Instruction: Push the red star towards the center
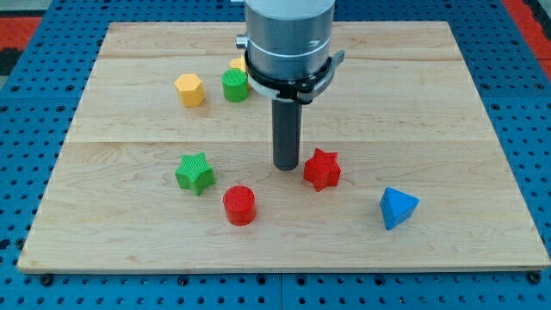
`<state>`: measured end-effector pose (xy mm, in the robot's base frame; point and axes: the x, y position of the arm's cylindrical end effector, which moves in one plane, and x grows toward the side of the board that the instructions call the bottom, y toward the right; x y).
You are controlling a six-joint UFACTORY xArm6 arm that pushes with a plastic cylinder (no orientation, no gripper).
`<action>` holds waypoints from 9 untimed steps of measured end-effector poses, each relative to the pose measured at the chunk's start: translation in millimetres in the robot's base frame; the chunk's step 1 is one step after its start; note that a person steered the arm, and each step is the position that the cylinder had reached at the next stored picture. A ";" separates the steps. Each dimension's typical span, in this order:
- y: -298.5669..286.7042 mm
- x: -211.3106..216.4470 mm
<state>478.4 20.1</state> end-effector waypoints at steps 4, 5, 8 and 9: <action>16.8 42.7; 42.7 19.0; 126.8 -31.7; 225.2 -37.5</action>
<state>440.9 245.3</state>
